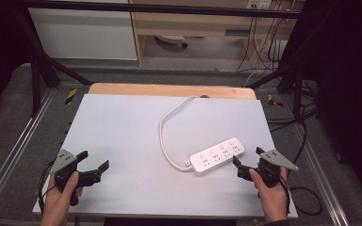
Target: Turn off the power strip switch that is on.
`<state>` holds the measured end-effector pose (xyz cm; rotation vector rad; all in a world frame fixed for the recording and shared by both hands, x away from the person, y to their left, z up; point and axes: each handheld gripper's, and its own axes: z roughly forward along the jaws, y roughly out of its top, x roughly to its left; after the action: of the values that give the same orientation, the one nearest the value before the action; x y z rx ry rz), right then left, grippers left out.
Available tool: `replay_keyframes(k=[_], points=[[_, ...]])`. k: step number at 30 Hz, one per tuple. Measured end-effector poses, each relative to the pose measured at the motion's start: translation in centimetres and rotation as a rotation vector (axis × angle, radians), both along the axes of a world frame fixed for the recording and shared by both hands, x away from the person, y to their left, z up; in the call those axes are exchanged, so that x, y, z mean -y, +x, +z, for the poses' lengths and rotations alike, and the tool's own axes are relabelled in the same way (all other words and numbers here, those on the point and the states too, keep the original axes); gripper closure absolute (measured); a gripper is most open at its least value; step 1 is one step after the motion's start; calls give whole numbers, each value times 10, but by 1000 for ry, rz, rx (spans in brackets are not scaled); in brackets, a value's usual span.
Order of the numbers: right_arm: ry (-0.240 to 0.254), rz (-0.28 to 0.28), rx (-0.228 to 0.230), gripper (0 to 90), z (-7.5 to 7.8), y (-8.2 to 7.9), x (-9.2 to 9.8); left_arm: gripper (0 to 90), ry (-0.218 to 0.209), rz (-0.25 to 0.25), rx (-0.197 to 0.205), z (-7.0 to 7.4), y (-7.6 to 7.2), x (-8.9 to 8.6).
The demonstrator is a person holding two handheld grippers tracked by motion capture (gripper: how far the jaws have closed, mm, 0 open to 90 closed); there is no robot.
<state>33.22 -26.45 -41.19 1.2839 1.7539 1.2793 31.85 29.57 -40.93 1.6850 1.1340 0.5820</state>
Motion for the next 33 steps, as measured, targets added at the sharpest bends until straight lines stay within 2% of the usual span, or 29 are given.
replay_keyframes(k=[3,9,14,15,25,33], points=[[12,-16,23,40,4,0,0,74,7,-6,-1,0,0,1],[11,4,-4,38,11,4,-5,71,14,-9,-7,-1,1,1],[-3,12,6,40,20,6,-10,71,10,-12,-3,-1,1,0],[-9,-3,16,46,23,8,-12,71,6,-10,-4,-1,1,0],[-1,19,23,44,30,14,-16,71,13,-10,-7,-2,2,1],[21,24,51,136,38,21,-21,71,20,-15,-10,-2,2,2]])
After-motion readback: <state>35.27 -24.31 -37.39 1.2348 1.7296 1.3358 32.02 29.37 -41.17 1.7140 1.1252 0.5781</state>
